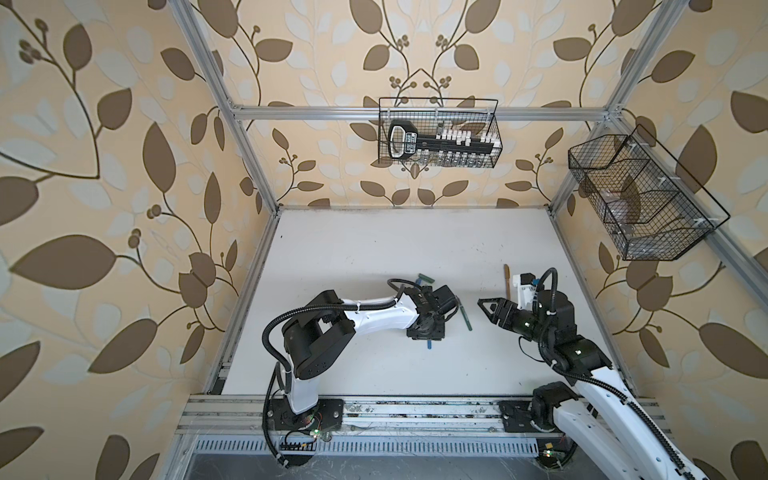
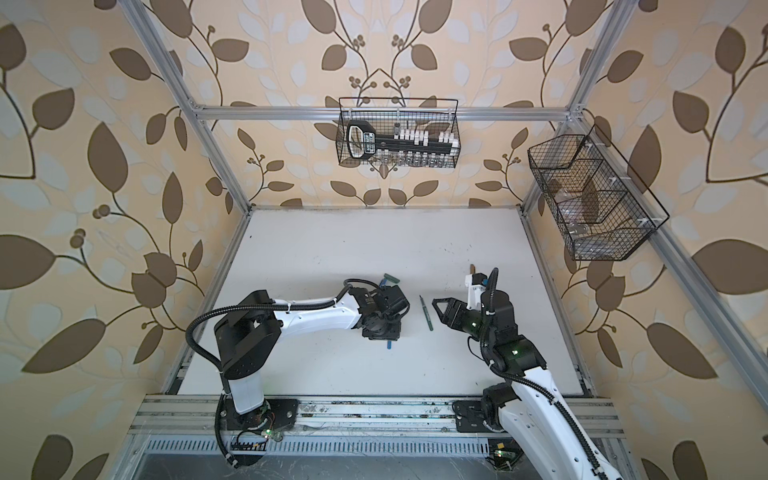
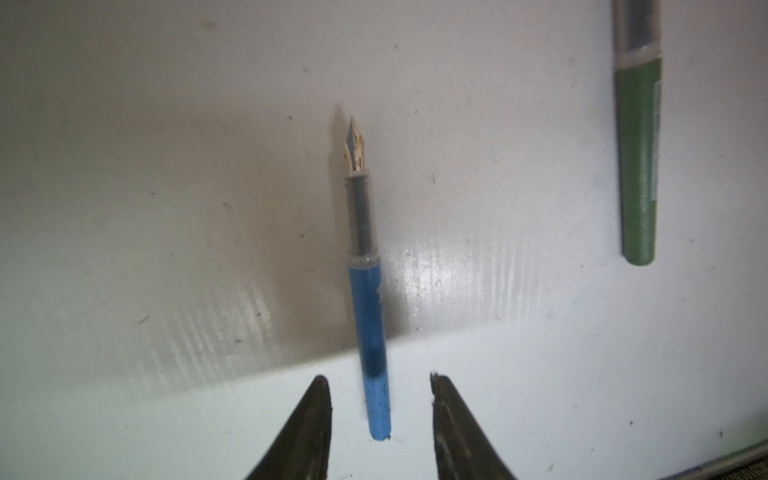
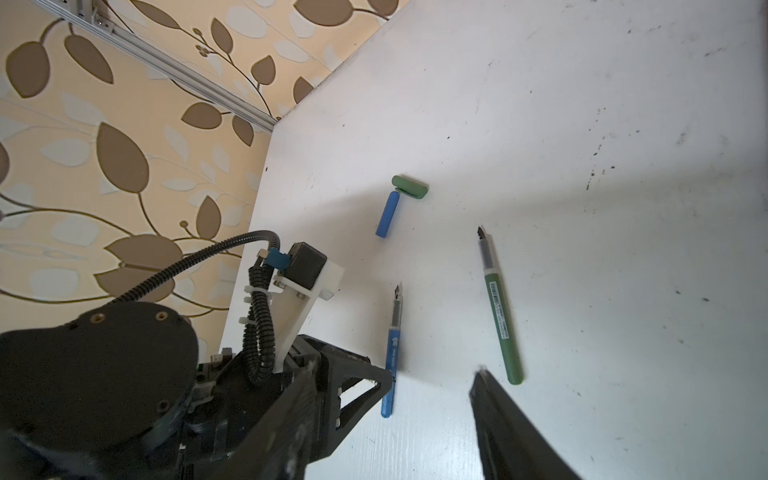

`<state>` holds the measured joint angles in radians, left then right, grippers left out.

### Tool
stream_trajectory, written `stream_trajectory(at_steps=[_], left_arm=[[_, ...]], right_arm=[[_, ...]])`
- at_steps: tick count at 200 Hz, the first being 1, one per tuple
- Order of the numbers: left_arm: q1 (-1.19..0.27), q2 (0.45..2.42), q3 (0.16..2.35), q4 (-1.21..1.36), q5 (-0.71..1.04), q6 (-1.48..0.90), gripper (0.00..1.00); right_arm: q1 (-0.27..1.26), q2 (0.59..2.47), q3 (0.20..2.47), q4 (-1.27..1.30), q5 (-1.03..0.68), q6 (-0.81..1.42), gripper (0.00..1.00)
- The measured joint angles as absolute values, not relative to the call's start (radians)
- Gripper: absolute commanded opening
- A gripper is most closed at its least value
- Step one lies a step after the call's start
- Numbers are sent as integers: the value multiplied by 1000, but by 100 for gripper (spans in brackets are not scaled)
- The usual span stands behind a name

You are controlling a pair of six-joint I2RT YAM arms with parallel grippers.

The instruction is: Insert the pens into the pen caps

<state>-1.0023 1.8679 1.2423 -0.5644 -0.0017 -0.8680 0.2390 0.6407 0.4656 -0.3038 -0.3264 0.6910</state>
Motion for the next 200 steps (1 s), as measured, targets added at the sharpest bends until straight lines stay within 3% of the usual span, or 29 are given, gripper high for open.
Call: stream_trajectory(at_steps=[49, 86, 150, 176, 200], left_arm=[[-1003, 1907, 1253, -559, -1, -869, 31], [-1003, 1907, 1253, -559, -3, -866, 15], [-1008, 1899, 1240, -542, -18, -785, 9], [-1009, 1893, 1234, -536, -32, -724, 10], [-1009, 1863, 1219, -524, -35, -679, 25]], right_arm=[[239, 631, 466, -306, -329, 691, 61], [239, 629, 466, -307, -334, 691, 61], [243, 656, 467, -315, -333, 687, 61], [291, 715, 503, -373, -304, 662, 61], [353, 768, 553, -414, -258, 638, 61]])
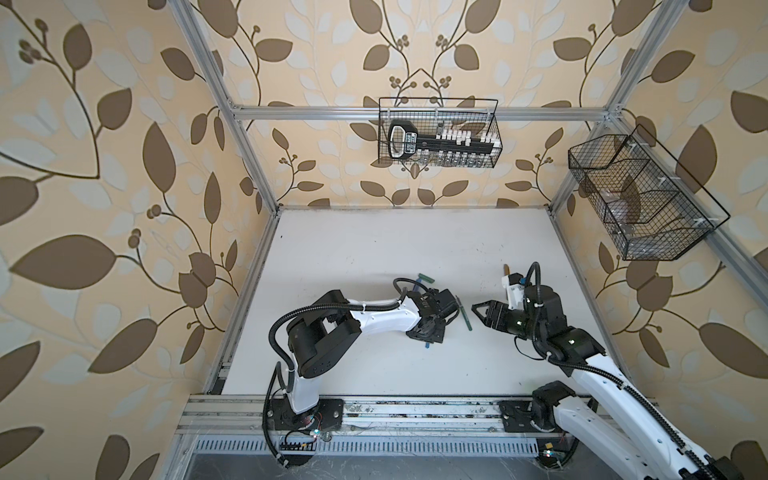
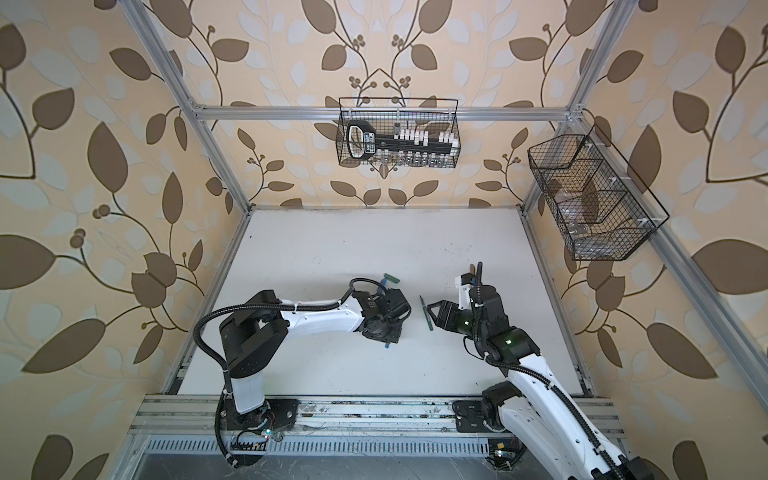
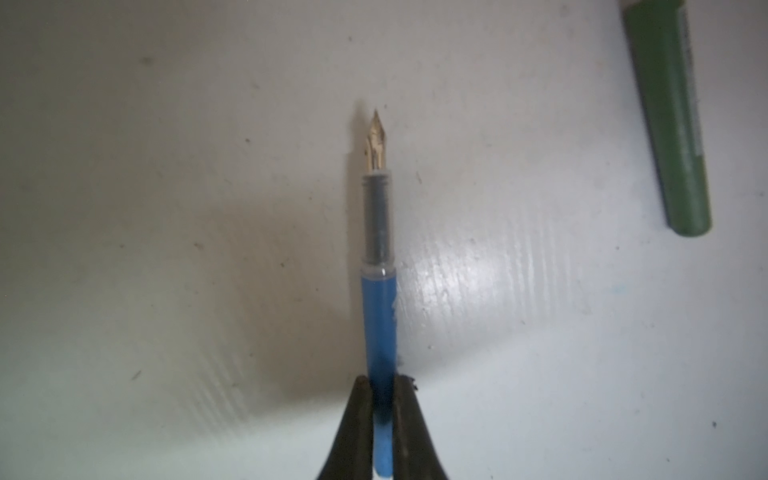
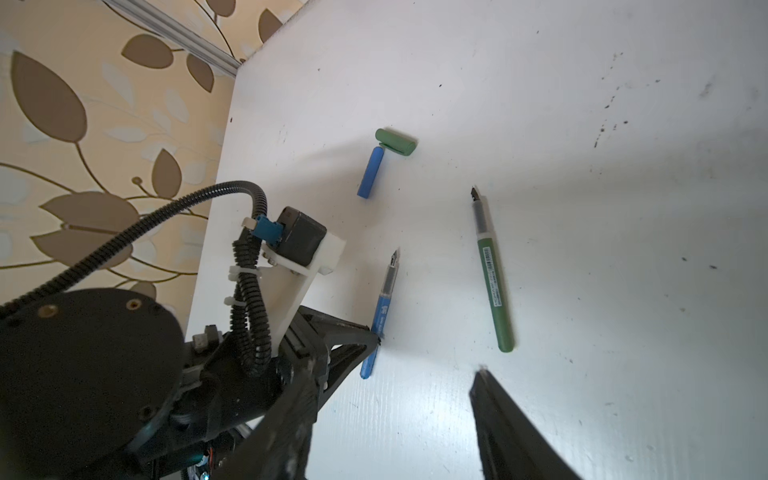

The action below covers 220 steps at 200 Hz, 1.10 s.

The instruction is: Insert the pens into the pen caps

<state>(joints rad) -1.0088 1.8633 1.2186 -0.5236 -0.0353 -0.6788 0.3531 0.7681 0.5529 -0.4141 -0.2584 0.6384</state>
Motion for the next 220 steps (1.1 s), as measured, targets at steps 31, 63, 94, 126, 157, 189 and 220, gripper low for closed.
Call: stream_trajectory(at_steps=[31, 63, 94, 126, 157, 189, 220], left_arm=[[-1009, 1855, 1228, -545, -58, -645, 34], [-1009, 1855, 1231, -570, -62, -632, 38], [-1009, 1855, 1227, -585, -64, -658, 39], [-1009, 1854, 1179, -574, -80, -717, 39], [-1009, 1837, 1145, -542, -91, -780, 41], [-1009, 1833, 1134, -511, -90, -824, 35], [-1009, 1831, 1122, -475, -87, -846, 19]], right_arm=[[373, 775, 561, -421, -228, 635, 61], [373, 766, 561, -429, -207, 634, 62], [357, 759, 561, -434, -205, 628, 62], [341, 763, 561, -433, -208, 627, 62], [340, 772, 561, -432, -214, 627, 62], [340, 772, 561, -432, -214, 627, 62], [340, 775, 561, -432, -214, 627, 61]])
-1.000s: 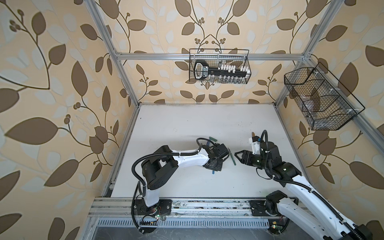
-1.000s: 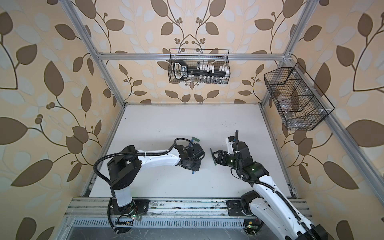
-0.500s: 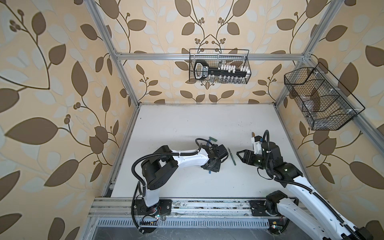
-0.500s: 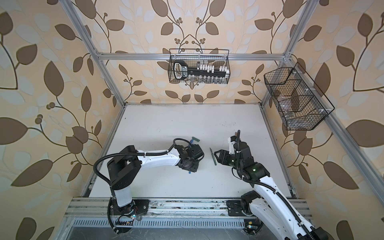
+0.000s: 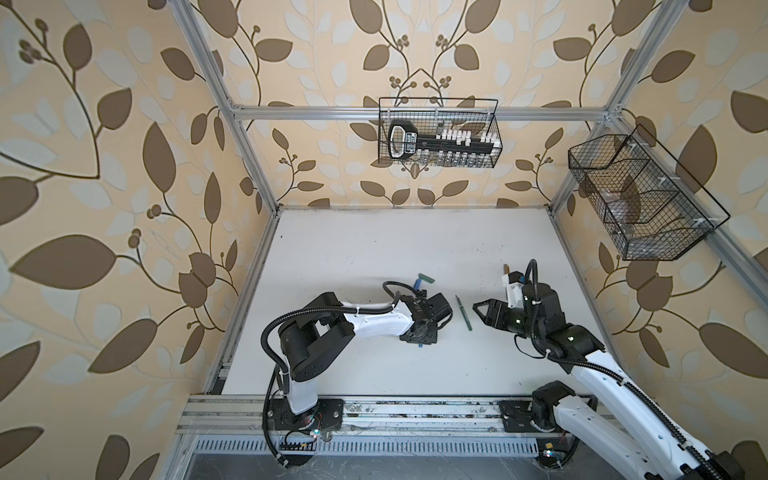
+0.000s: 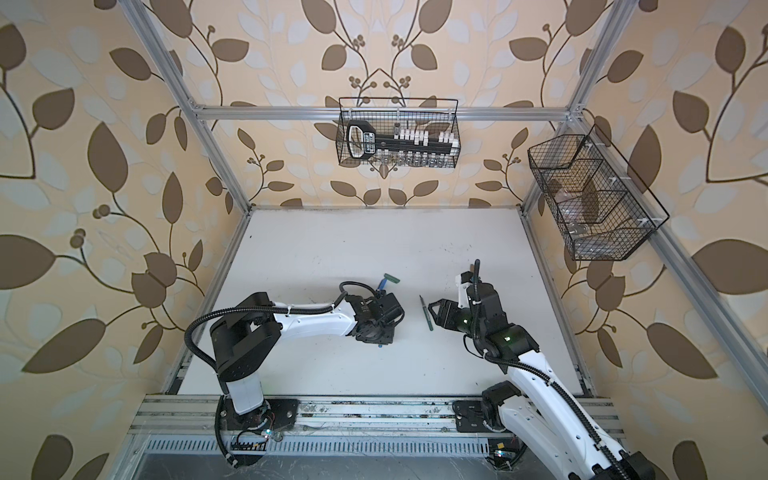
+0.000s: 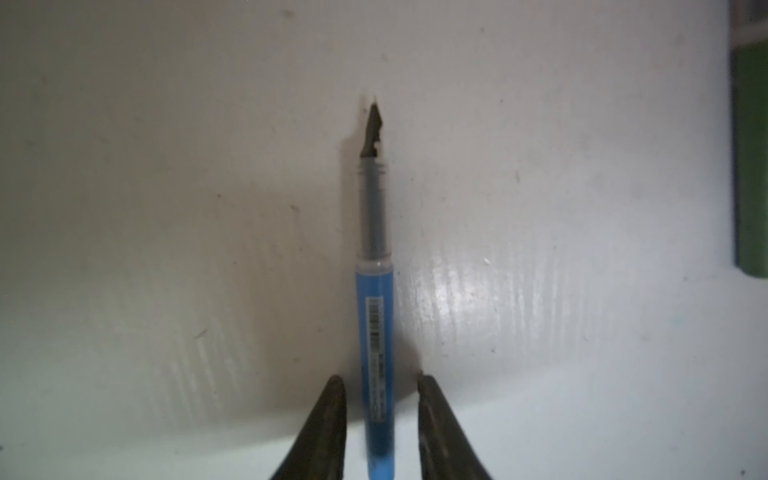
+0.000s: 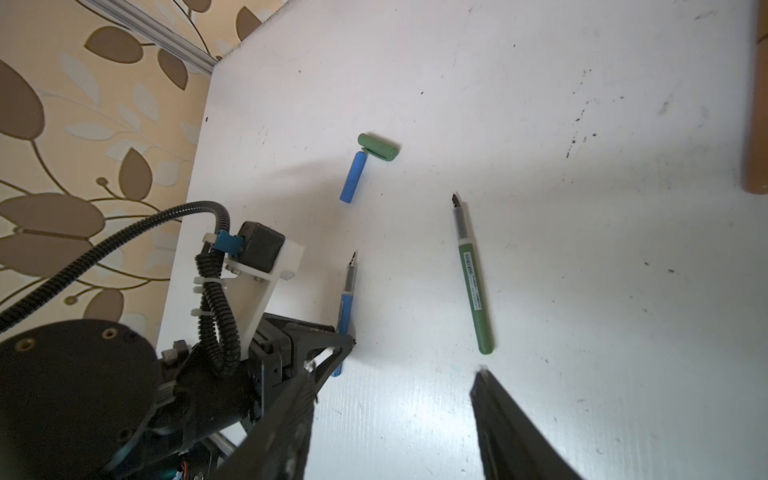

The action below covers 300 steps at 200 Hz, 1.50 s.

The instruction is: Insert the pens into the pen caps

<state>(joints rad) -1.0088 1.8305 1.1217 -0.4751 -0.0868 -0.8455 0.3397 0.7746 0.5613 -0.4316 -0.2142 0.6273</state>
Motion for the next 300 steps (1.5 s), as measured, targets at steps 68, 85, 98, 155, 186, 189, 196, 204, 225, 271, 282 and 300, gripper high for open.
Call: stream_trajectory(at_steps=[68, 85, 98, 155, 186, 189, 196, 204, 225, 271, 282, 300], left_arm=[[-1008, 1800, 1083, -440, -88, -786, 9], [-1008, 1790, 1075, -435, -86, -758, 9], [-1008, 1780, 1073, -425, -81, -734, 9], [-1009, 1693, 1064, -357, -58, -670, 11], [-1009, 1686, 1064, -339, -47, -656, 12], [-1009, 1686, 1064, -337, -44, -655, 12], [-1008, 1686, 1064, -336, -41, -654, 12], [-1008, 1686, 1064, -336, -37, -653, 12], [-1009, 1684, 1064, -336, -33, -653, 12], [-1009, 1632, 1064, -335, -33, -651, 13], [-1009, 1621, 1064, -333, -33, -649, 13], [-1009, 1613, 1064, -331, -32, -645, 13]], right_arm=[[376, 830, 562, -407, -213, 636, 62], [421, 866, 562, -387, -209, 648, 62], [458, 898, 562, -366, -203, 661, 62], [555, 1038, 557, -207, -198, 737, 62], [561, 1098, 557, -123, -204, 764, 62], [561, 1105, 557, -116, -205, 767, 62], [561, 1123, 557, -101, -209, 770, 62], [561, 1145, 557, -86, -214, 773, 62], [561, 1185, 557, -59, -222, 779, 62], [567, 1248, 557, 13, -253, 793, 61], [567, 1266, 557, 34, -264, 798, 61], [567, 1299, 557, 77, -284, 814, 60]])
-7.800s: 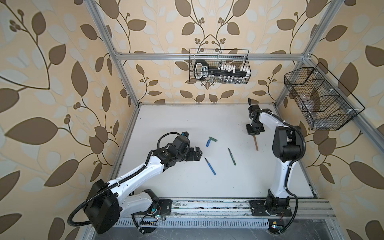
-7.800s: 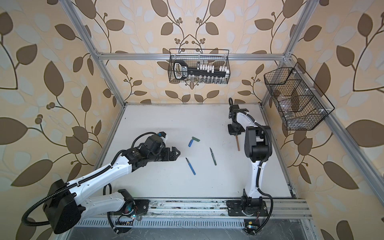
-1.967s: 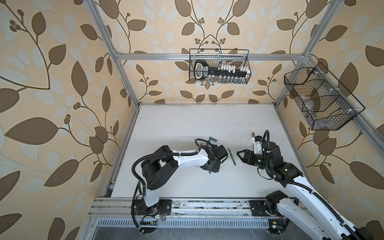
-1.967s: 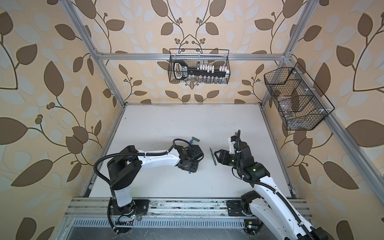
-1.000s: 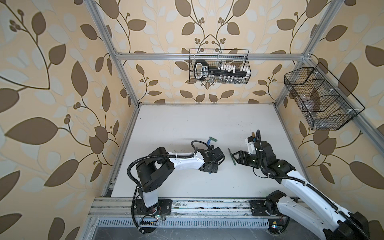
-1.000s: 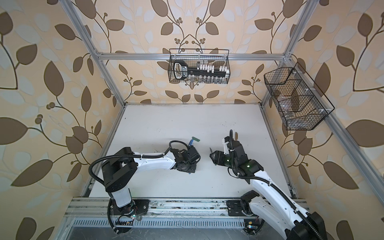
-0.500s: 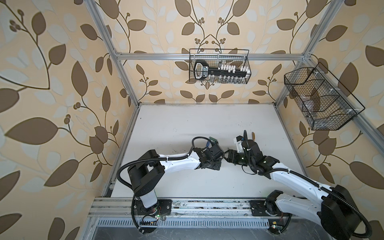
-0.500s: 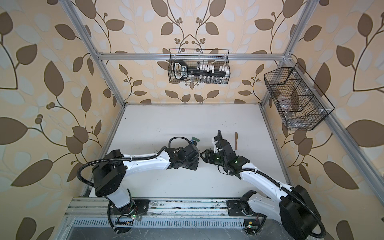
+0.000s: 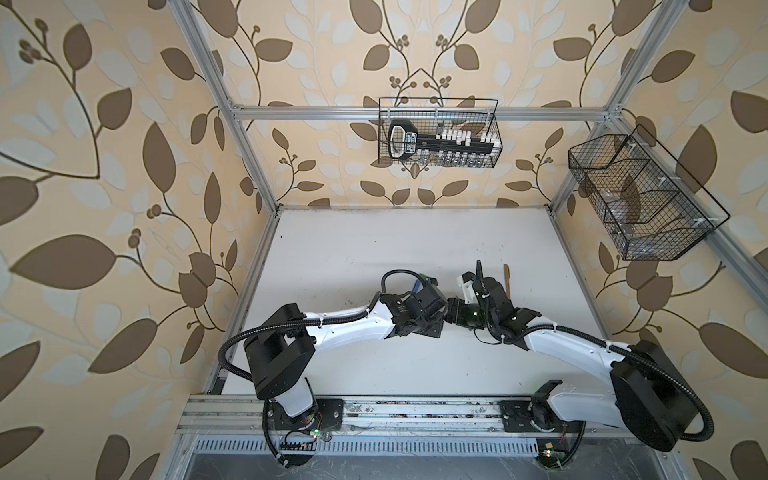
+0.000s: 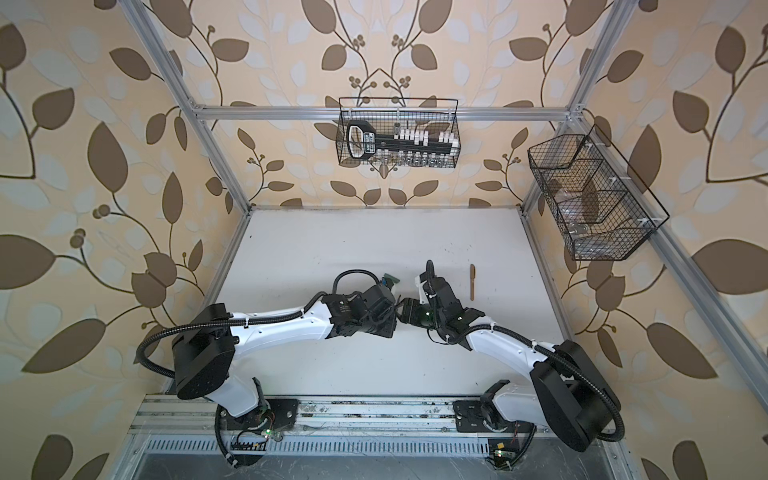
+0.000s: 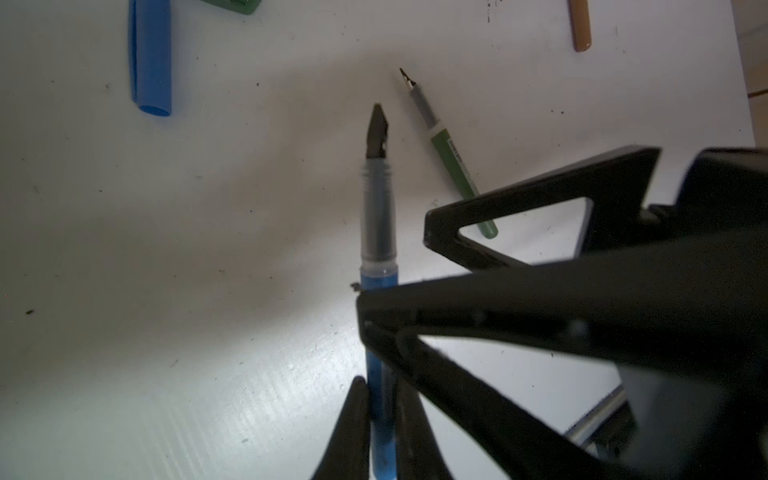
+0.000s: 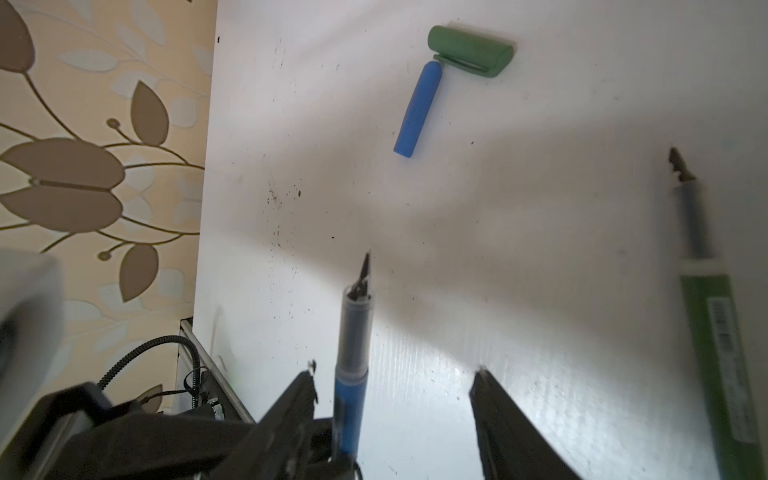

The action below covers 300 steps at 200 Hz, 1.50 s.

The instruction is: Insert the pens into the pen caps

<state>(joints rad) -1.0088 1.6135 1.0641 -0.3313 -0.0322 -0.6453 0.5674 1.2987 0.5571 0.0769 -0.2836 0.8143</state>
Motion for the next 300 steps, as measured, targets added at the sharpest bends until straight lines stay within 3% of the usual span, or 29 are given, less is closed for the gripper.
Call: stream_trajectory(at_steps=[113, 208, 220, 236, 269, 278, 300], left_arm=[[-1009, 1589, 1057, -331, -27, -630, 15], [-1009, 1574, 1044, -328, -27, -630, 17], [-1009, 1574, 1044, -328, -27, -630, 21], [-1009, 1572, 1044, -331, -34, -633, 31], [-1009, 1527, 1044, -402, -99, -680, 40], [-1009, 1497, 1038, -437, -120, -708, 48], [-1008, 1404, 967, -474, -151, -821, 49]], right_arm=[[568, 1378, 558, 212, -325, 865, 49], [572, 1398, 583, 237, -339, 878, 24], [572, 1398, 585, 234, -341, 875, 25], [572, 1398, 608, 185, -334, 850, 35], [576, 1398, 778, -38, -251, 701, 41], [577, 1398, 818, -86, -231, 660, 42], [574, 1388, 841, -157, -196, 597, 43]])
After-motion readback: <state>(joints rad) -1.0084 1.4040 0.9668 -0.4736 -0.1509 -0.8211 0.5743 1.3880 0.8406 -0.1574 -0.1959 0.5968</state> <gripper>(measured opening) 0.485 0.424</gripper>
